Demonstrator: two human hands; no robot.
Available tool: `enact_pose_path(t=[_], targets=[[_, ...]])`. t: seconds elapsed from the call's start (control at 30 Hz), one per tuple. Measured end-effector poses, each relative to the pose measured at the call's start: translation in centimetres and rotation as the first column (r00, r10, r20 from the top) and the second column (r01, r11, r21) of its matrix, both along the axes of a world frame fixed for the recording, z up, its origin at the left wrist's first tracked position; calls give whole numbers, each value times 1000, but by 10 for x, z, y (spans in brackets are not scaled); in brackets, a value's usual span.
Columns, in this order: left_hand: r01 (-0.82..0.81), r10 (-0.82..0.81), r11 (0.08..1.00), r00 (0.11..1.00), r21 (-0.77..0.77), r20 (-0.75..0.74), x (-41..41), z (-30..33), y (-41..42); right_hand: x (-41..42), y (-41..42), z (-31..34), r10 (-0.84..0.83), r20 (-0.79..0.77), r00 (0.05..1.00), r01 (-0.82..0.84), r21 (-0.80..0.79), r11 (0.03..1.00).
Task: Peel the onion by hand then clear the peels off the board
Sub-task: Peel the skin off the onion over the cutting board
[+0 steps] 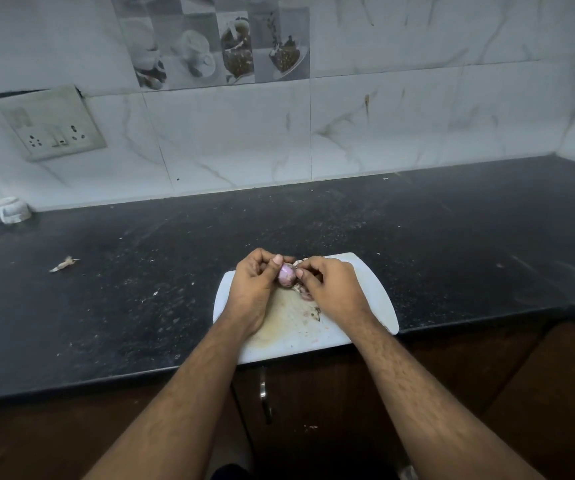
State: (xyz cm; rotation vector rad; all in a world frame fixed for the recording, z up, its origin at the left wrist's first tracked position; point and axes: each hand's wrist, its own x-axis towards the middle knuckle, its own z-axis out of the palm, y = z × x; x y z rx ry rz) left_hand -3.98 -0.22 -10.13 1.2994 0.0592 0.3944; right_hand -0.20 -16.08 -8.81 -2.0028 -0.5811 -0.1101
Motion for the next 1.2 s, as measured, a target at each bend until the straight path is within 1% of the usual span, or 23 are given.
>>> enact_pose_path(t=[0.13, 0.2, 0.3, 0.37, 0.47, 0.57, 0.67, 0.73, 0.77, 0.83, 0.97, 1.2], targets=[[13, -13, 1000, 1000, -4, -2, -1, 1, -1, -5, 0, 3, -51, 28, 998, 52, -34, 998], [19, -19, 1000, 1000, -2, -1, -2, 2, -1, -6, 0, 3, -77, 5, 997, 77, -18, 997], [16, -16, 1000, 1000, -16, -8, -3, 5, -4, -1, -1, 1, -184, -8, 983, 184, -17, 983], [4, -4, 999, 1000, -40, -15, -2, 5, -3, 1, -1, -1, -217, -8, 976, 216, -20, 976], [-3, 2, 1000, 1000, -26, -26, 0, 4, -2, 1, 0, -1, -186, 22, 982, 187, -56, 981], [-13, 13, 1000, 1000, -27, -23, -1, 4, -2, 2, 2, 0, -158, 102, 982, 170, -124, 978], [-7, 6, 1000, 1000, -27, -30, -2, 5, -4, -1, 2, 4, -140, 149, 979, 153, -75, 985], [0, 0, 1000, 1000, -9, -30, -3, 4, -4, -3, 2, 4, -89, 186, 979, 99, -44, 994], [2, -2, 1000, 1000, -1, -31, -3, 4, -5, -4, 2, 3, -59, 196, 979, 71, -55, 996], [5, -4, 1000, 999, 10, -33, -4, 4, -5, -3, 3, 2, -34, 188, 982, 49, -78, 996], [15, -15, 1000, 999, -14, -34, -6, 6, -6, -1, 1, 2, -35, 184, 982, 40, -24, 999], [50, -50, 998, 999, -27, -14, -8, 8, -7, -3, -1, 4, -24, 177, 984, 21, 18, 1000]])
